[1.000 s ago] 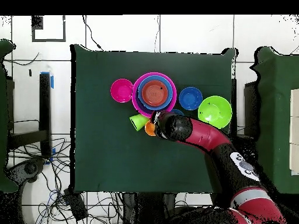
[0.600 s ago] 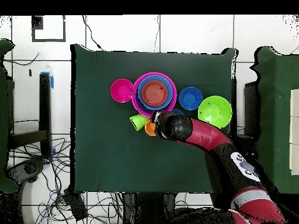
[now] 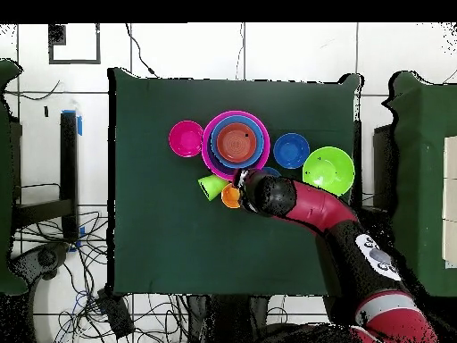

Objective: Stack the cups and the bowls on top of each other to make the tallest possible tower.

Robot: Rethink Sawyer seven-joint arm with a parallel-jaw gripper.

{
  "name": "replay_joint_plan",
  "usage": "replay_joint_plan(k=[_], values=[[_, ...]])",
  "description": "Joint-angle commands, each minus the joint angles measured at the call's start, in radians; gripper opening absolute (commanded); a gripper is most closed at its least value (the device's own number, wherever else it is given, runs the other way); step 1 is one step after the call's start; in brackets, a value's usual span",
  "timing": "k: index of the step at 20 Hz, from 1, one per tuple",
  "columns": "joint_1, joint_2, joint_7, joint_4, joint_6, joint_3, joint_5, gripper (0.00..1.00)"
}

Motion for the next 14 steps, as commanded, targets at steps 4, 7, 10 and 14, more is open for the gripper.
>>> replay_joint_plan(k=[4, 7, 10, 14], values=[[-0.025, 0.02, -0.057, -0.012, 0.028, 0.037, -0.121, 1.0], [-0.032, 0.017, -0.042, 0.004, 0.015, 0.032, -0.142, 1.0], [-0.032, 0.02, -0.027, 0.012, 0.009, 0.028, -0.154, 1.0], [-0.028, 0.028, 0.008, 0.035, -0.017, 0.026, -0.16, 1.0]])
